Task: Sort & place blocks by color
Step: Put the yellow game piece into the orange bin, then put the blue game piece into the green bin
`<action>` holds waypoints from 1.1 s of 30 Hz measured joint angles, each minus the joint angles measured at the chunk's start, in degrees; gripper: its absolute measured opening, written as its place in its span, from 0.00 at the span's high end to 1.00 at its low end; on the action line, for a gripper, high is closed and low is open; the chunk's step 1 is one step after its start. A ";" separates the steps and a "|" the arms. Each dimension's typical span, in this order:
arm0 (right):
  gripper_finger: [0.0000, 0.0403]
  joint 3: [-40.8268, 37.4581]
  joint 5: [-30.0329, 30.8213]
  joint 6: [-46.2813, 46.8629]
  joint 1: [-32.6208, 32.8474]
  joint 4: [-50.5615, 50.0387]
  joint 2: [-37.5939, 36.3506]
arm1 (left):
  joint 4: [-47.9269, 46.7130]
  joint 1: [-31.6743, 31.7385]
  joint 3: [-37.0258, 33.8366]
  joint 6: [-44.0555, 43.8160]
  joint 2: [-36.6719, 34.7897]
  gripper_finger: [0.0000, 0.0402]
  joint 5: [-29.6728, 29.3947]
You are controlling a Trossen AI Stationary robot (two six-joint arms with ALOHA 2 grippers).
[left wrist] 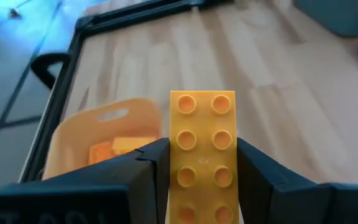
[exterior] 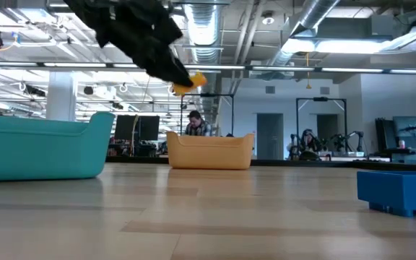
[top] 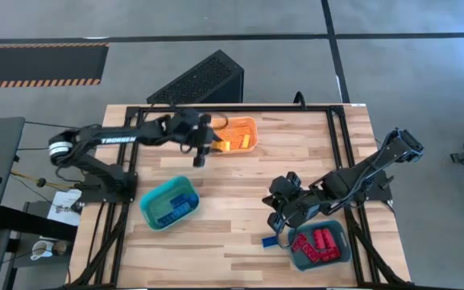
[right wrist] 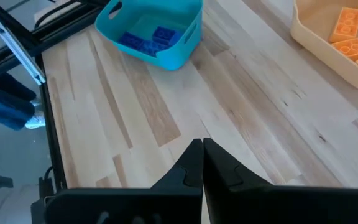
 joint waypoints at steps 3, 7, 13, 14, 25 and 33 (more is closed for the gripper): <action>0.96 0.00 -0.37 -0.10 -0.34 0.10 -0.02 | 0.02 4.72 2.20 0.02 4.49 0.74 3.28; 0.96 -0.01 -0.56 -0.10 -0.56 0.03 0.00 | -0.13 7.32 4.75 0.15 10.30 0.70 4.04; 0.90 -0.02 -0.61 -0.09 -0.28 -0.12 0.00 | -0.50 8.26 8.03 0.13 15.40 0.40 2.12; 0.88 -0.02 -0.59 -0.10 -0.13 -0.10 0.00 | -0.52 8.26 8.21 0.11 15.40 0.36 1.49; 0.60 -0.02 -0.80 -8.30 2.02 -1.35 0.00 | -3.41 8.44 8.40 -2.12 3.00 0.29 9.50; 0.37 0.12 -1.32 -16.57 3.80 0.06 4.05 | -3.64 3.17 -0.74 -5.84 -17.67 0.38 15.69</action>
